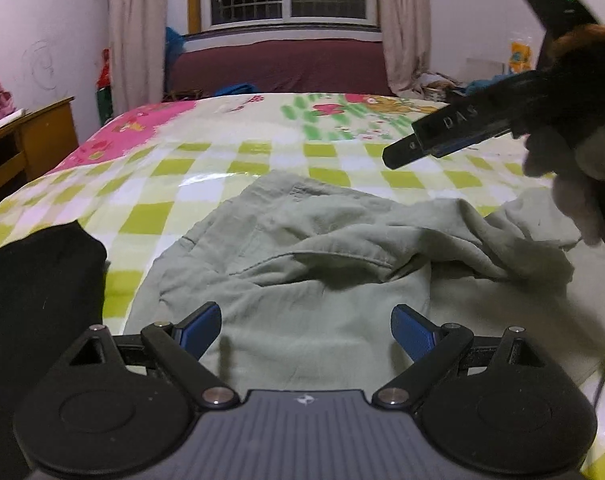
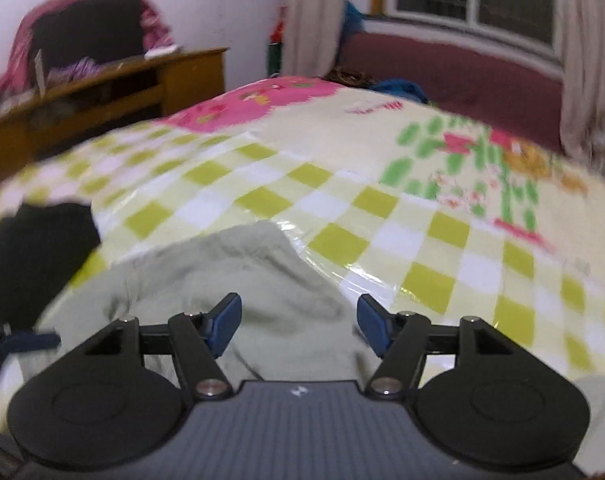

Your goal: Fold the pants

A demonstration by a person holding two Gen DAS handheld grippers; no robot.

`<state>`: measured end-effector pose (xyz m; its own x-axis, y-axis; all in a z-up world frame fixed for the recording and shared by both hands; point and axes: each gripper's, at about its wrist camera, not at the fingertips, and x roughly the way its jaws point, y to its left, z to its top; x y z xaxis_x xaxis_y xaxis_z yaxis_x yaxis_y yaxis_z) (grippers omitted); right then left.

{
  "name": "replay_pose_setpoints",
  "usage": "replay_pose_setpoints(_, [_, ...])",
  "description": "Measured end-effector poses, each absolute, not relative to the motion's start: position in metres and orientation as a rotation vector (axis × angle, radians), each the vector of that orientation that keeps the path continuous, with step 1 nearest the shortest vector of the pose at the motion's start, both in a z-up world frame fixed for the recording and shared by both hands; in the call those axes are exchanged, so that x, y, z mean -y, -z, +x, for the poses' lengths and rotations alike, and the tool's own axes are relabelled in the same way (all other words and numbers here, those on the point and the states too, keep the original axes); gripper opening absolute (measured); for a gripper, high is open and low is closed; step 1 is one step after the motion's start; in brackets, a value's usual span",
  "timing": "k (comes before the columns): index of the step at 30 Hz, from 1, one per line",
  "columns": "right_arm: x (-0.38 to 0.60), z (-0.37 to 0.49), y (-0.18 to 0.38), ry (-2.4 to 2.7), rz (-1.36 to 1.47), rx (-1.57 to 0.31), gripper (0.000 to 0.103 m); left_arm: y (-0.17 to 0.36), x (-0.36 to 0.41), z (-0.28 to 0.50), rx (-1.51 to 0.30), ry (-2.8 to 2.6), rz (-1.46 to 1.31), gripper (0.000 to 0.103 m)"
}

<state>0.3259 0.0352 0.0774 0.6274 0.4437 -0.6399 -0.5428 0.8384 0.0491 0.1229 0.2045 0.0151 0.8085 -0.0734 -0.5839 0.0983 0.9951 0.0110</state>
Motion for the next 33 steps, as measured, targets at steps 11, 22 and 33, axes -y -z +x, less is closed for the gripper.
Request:
replay_pose_setpoints(11, [-0.037, 0.399, -0.004, -0.554, -0.260, -0.983, 0.055, -0.015, -0.221, 0.143, -0.656, 0.078, 0.043, 0.103])
replay_pose_setpoints(22, [-0.030, 0.273, -0.096, -0.966, -0.258, -0.675, 0.010, -0.052, -0.252, 0.104, -0.607, 0.009, 0.100, 0.103])
replay_pose_setpoints(33, [-0.053, 0.134, -0.034, -1.171, -0.654, -0.655, 0.014, -0.041, -0.263, 0.044, -0.687, 0.019, 0.005, 0.103])
